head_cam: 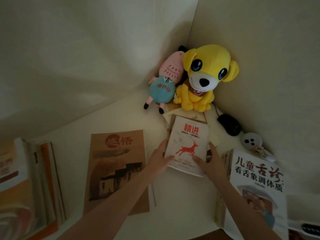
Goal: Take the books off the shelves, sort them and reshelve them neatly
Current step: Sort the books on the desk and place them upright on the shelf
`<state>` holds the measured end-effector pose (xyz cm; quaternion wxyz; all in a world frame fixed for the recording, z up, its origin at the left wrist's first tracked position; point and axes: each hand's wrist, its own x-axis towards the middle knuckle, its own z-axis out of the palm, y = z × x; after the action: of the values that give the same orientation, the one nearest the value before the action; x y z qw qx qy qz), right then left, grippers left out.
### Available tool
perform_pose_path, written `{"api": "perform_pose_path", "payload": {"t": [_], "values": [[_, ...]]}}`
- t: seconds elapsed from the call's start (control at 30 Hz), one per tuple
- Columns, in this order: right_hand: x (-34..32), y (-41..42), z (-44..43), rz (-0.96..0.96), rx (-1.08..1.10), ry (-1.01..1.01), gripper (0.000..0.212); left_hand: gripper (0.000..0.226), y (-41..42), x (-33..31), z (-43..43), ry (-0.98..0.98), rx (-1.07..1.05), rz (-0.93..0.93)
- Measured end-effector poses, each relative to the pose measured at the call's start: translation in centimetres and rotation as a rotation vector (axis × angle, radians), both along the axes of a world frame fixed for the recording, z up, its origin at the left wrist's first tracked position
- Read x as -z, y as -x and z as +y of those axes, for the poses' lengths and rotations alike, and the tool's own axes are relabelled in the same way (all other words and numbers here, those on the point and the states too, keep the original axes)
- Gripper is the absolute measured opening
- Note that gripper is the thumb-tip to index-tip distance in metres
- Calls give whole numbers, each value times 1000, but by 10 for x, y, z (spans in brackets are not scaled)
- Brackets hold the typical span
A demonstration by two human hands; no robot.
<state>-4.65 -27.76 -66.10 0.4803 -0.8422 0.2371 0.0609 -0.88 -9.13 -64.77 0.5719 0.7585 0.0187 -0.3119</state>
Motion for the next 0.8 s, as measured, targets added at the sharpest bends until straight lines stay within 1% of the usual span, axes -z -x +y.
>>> {"api": "perform_pose_path", "payload": {"t": [0.13, 0.23, 0.33, 0.43, 0.5, 0.57, 0.6, 0.63, 0.7, 0.73, 0.77, 0.8], "values": [[2, 10, 5, -14, -44, -28, 87, 71, 7, 2, 9, -22, 41, -46], [2, 12, 3, -18, -48, -89, 79, 69, 7, 0, 11, 62, 27, -34], [-1, 14, -1, -10, -68, -186, 70, 73, 5, -1, 14, 96, 17, -18], [-6, 19, 0, -56, -68, -250, 60, 78, 5, -7, 17, 160, 25, 3], [-11, 22, 6, -95, -63, -287, 61, 85, 8, -8, 23, 191, 13, -24], [-18, 26, 14, -156, -59, -299, 64, 95, 14, -12, 30, 222, -51, -57], [-21, 27, 18, -199, -51, -319, 66, 96, 18, -15, 35, 250, -84, -62], [-24, 28, 22, -248, -46, -327, 67, 92, 22, -19, 39, 310, -110, -69], [-31, 33, 31, -333, -65, -321, 65, 74, 30, -25, 49, 395, -126, -113], [-34, 35, 38, -367, -102, -298, 64, 67, 33, -27, 56, 399, -149, -155], [-36, 37, 45, -403, -166, -267, 63, 65, 36, -27, 63, 395, -190, -188], [-40, 39, 54, -416, -213, -242, 62, 67, 38, -27, 72, 372, -236, -207]]}}
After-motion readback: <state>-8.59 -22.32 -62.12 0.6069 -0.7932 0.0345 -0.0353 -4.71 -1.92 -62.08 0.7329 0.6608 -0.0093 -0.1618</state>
